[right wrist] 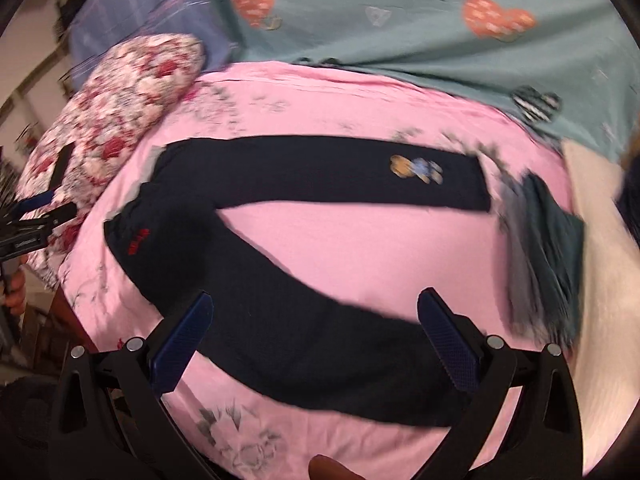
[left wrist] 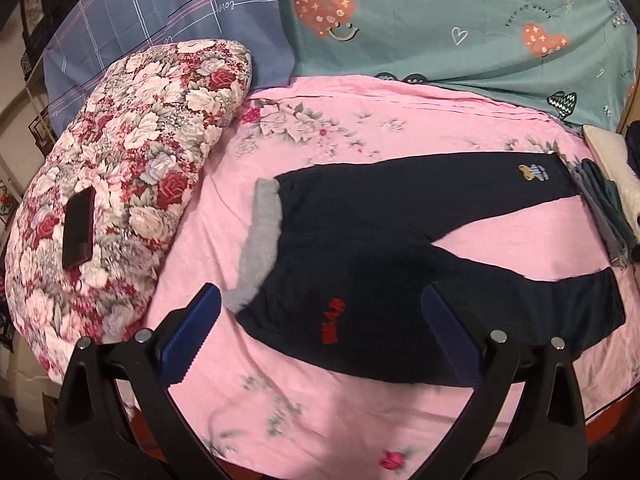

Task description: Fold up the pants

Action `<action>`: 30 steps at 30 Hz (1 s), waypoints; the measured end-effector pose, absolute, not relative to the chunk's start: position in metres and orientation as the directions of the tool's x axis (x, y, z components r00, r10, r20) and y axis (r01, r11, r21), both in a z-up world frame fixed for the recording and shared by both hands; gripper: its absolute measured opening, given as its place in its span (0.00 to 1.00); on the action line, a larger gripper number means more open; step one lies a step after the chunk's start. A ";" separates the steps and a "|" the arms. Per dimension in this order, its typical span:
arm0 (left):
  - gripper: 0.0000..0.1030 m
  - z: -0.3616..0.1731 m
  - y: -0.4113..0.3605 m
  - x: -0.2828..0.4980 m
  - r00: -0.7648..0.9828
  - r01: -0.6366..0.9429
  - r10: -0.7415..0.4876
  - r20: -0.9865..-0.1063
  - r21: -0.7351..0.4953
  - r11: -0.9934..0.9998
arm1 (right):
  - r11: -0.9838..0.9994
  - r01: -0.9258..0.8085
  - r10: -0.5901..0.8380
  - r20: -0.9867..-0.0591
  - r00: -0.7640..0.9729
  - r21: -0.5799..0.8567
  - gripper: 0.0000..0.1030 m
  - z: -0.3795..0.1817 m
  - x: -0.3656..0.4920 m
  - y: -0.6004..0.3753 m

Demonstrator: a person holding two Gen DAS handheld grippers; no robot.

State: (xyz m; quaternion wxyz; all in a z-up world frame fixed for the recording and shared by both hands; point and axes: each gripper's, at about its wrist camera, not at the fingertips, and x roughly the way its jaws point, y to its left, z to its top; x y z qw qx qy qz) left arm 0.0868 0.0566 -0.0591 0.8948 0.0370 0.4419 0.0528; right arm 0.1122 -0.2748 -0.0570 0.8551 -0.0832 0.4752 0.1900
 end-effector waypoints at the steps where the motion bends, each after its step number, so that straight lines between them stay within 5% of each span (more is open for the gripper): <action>1: 0.98 -0.061 0.065 0.094 0.606 -0.050 0.124 -0.786 0.118 0.992 | 0.895 -0.445 0.265 -0.843 0.468 0.035 0.89 -0.057 0.123 -0.264; 4: 0.93 -0.070 0.091 0.129 0.617 0.009 0.105 -0.780 0.140 0.990 | 0.818 -0.574 0.321 -0.859 0.399 0.039 0.74 -0.067 0.166 -0.227; 16: 0.65 -0.138 0.182 0.288 0.546 0.266 -0.133 -0.827 0.020 0.964 | 0.579 -0.812 0.318 -0.939 0.134 0.080 0.55 -0.139 0.338 -0.111; 30: 0.63 -0.198 0.205 0.340 0.372 0.397 -0.336 -0.865 -0.179 0.900 | 0.488 -0.861 0.206 -0.978 -0.044 0.142 0.45 -0.196 0.420 -0.083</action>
